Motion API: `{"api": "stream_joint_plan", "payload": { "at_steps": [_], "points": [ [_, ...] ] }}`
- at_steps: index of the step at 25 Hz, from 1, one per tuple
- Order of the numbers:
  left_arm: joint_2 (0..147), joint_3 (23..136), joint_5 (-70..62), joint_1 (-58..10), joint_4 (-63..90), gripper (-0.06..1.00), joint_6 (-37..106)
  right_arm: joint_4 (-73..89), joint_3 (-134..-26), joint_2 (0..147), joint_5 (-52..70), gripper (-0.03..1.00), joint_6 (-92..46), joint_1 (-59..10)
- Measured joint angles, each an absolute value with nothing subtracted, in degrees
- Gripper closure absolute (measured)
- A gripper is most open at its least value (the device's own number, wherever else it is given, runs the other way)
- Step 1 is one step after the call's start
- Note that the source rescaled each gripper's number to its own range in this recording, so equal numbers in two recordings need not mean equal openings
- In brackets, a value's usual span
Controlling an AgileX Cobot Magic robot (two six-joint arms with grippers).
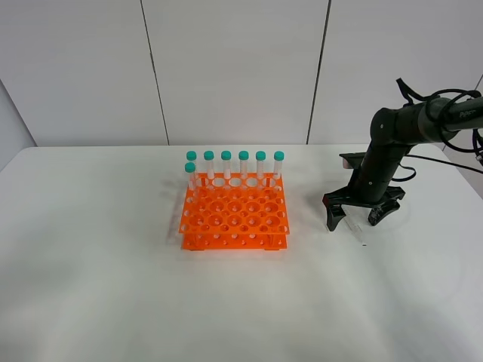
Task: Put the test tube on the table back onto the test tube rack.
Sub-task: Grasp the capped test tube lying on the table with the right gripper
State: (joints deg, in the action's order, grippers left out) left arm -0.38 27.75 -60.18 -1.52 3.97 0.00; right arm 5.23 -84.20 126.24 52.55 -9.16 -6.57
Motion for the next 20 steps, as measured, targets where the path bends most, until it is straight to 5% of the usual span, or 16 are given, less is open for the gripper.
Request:
{"api": "stream_joint_plan", "payload": {
  "at_steps": [13, 16, 20],
  "points": [
    [-0.4, 27.8, -60.2, -1.5, 4.0, -0.06, 0.0, 5.2, -84.2, 126.4, 52.0, -0.03, -9.0, -6.6],
    [-0.4, 27.8, -60.2, -1.5, 4.0, -0.06, 0.0, 5.2, -84.2, 126.4, 52.8, 0.16, -9.0, -6.6],
    [-0.4, 27.8, -60.2, -1.5, 4.0, -0.06, 0.0, 4.8, -84.2, 126.4, 54.2, 0.61, -9.0, -6.6]
  ]
}}
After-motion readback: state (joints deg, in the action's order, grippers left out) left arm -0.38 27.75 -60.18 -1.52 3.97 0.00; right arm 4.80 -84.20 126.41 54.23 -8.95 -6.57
